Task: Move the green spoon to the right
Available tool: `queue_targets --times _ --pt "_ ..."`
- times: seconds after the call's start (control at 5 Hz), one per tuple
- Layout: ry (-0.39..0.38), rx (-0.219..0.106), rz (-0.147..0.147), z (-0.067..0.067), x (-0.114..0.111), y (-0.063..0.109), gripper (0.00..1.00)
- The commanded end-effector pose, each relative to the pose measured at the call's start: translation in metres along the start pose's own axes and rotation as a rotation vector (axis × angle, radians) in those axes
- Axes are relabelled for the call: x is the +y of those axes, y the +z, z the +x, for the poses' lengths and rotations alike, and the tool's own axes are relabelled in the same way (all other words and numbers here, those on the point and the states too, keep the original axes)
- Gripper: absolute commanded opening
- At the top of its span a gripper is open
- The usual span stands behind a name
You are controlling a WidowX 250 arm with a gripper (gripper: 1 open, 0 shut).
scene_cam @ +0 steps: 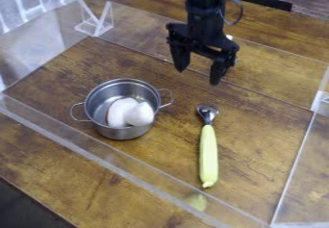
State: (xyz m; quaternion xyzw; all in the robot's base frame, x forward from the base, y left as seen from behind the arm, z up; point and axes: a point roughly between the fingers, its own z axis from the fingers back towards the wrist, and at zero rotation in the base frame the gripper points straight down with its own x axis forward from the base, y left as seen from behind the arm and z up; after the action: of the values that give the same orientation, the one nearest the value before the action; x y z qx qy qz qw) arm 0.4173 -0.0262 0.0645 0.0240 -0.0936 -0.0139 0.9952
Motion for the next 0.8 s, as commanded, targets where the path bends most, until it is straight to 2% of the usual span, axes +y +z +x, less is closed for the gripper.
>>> queue_targets --times 0.0,0.2,0.4,0.6 --pt "-0.047 -0.085 0.004 0.016 0.027 0.042 1.0" --pt "-0.105 -0.1 0.002 0.019 0.046 0.057 1.0" --pt "-0.17 -0.111 -0.008 0.027 0.052 0.06 1.0" --pt "-0.183 -0.114 -0.009 0.026 0.055 0.062 1.0"
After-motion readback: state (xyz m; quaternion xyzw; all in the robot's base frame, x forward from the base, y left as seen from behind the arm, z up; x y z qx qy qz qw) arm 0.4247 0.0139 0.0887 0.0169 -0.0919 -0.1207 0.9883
